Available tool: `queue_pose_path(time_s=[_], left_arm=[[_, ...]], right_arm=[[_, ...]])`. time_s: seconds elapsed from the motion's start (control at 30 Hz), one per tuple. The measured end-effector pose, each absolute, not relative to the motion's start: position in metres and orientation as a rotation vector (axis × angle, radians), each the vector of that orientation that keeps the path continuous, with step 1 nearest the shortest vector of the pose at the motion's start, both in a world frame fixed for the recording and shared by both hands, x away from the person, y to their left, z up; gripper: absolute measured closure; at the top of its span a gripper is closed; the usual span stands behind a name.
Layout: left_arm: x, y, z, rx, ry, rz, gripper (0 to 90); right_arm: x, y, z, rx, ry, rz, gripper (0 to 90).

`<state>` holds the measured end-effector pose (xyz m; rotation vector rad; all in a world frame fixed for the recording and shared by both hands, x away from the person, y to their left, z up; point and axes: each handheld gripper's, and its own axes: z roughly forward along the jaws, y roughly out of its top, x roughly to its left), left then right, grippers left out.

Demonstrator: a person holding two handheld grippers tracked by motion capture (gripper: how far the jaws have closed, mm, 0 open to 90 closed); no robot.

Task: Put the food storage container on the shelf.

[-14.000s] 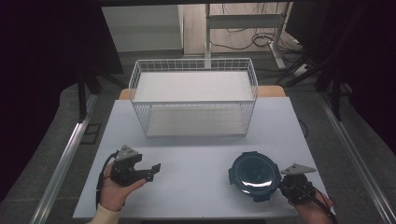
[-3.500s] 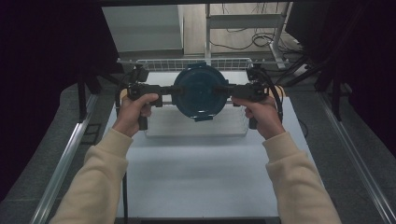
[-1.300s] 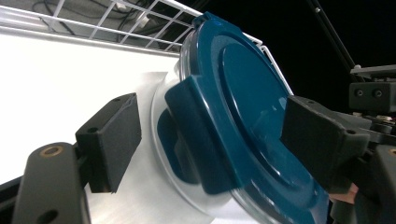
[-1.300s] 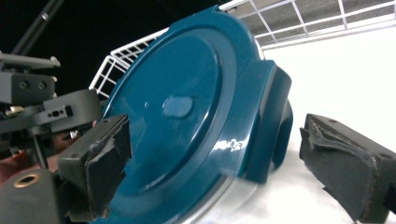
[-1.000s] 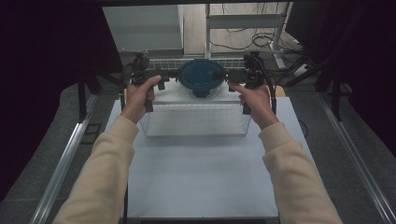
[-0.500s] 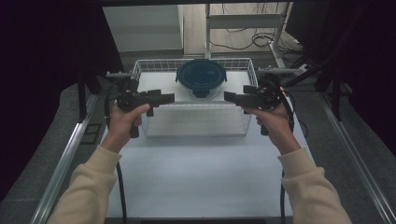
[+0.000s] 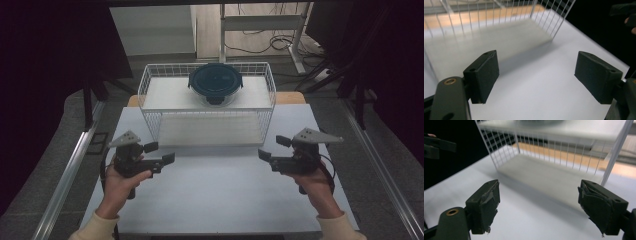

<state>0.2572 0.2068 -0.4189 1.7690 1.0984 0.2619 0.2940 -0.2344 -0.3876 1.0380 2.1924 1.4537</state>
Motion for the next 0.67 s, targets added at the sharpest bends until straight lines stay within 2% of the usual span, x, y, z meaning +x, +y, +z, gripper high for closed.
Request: queue_pose_path(time_s=[0.3,0.67], left_arm=[[0.245,0.210,-0.472,1.824,1.162,0.223,19.1],[0.255,0.205,-0.478,1.843,1.189,0.257,19.4]], right_arm=[[0.281,-0.238,-0.452,1.081,2.315,1.377,18.9],[0.280,-0.233,-0.459,1.062,2.259,1.309,17.2]])
